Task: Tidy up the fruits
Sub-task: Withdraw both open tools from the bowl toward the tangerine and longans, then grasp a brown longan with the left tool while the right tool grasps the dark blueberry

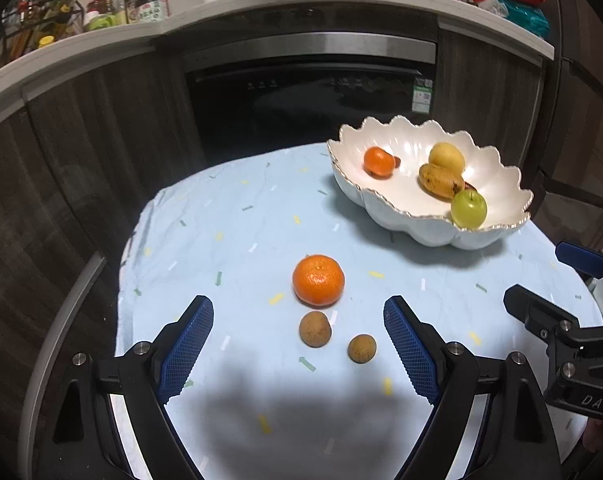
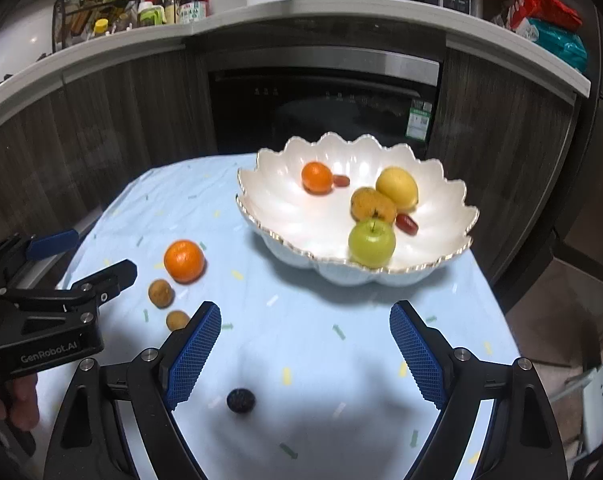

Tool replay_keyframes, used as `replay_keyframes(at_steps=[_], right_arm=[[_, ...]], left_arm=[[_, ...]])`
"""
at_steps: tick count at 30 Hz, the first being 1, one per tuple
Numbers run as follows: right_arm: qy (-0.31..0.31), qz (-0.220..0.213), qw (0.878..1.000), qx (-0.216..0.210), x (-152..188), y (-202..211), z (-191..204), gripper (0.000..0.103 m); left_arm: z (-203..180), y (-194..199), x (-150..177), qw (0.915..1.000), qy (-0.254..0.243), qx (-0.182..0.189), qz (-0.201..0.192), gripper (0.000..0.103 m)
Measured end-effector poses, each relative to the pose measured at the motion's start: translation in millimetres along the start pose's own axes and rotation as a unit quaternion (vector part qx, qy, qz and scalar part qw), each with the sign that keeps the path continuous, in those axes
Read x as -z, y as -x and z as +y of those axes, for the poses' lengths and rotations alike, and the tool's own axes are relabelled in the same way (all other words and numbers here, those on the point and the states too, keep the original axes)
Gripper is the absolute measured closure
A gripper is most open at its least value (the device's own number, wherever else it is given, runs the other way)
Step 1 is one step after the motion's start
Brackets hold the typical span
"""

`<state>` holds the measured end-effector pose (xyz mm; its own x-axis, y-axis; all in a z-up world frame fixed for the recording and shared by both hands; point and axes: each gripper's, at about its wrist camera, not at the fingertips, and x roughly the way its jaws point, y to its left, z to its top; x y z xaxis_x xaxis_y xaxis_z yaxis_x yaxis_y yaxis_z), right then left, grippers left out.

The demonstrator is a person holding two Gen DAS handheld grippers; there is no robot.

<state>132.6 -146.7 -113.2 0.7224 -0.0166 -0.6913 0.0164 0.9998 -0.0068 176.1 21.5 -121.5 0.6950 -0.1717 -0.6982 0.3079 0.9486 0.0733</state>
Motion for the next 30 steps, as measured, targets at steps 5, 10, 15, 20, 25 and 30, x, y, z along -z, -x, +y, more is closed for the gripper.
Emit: replay_keyframes(at_steps=[5, 10, 15, 20, 25, 30], right_arm=[[0.001, 0.014, 1.0, 0.004, 10, -6, 6, 0.016], [-0.005, 0.03, 1.0, 0.008, 19, -11, 11, 0.018], [-0.008, 0.052, 0.999, 0.008, 29, -19, 18, 0.03], [0.0, 0.069, 0.998, 0.002, 37, -27, 27, 0.039], [0.0, 0.078, 0.997, 0.004, 42, -32, 31, 0.044], [0.011, 0.078, 0.997, -0.002, 46, -32, 40, 0.047]], left_arm=[[1, -12, 4, 0.9999, -0.009, 0.012, 0.009, 0.018], [4, -23, 7, 0.9995, -0.012, 0.025, 0.017, 0.019], [5, -33, 9, 0.9986, -0.03, 0.037, 0.023, 0.021], [7, -44, 14, 0.9972, -0.047, 0.049, 0.03, 0.024], [8, -55, 18, 0.9958, -0.054, 0.063, 0.038, 0.028], [8, -60, 18, 0.9949, -0.059, 0.075, 0.034, 0.03]])
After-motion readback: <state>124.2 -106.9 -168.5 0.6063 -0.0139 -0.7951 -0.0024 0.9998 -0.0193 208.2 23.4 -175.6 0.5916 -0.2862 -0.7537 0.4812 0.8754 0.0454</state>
